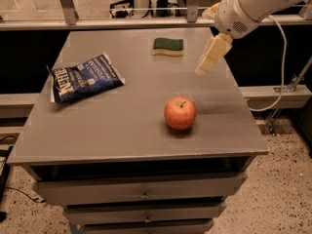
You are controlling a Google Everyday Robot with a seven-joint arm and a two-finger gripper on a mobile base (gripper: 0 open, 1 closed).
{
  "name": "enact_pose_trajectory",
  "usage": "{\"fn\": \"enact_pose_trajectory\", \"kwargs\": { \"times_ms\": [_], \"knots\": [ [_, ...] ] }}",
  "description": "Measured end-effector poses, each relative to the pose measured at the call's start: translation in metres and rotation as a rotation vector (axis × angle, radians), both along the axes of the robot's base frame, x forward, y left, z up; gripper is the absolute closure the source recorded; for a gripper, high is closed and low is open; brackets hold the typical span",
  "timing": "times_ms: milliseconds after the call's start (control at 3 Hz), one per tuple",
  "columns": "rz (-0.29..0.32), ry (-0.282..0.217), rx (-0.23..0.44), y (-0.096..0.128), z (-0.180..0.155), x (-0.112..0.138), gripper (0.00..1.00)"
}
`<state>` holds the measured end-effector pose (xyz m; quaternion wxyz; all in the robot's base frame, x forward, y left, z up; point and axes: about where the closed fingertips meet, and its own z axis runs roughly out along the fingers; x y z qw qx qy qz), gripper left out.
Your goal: Move sponge near apple
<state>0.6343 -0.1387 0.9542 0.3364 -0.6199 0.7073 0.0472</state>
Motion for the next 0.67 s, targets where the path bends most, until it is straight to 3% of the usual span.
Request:
{"fn": "enact_pose_trajectory", "kwargs": {
  "times_ms": [333,667],
  "knots": [
    [-0.043,-0.035,0.069,0.008,-0.013,0.017,0.00],
    [-0.102,-0.104,0.161,0.014,-0.020,0.048,0.00]
  ]
}}
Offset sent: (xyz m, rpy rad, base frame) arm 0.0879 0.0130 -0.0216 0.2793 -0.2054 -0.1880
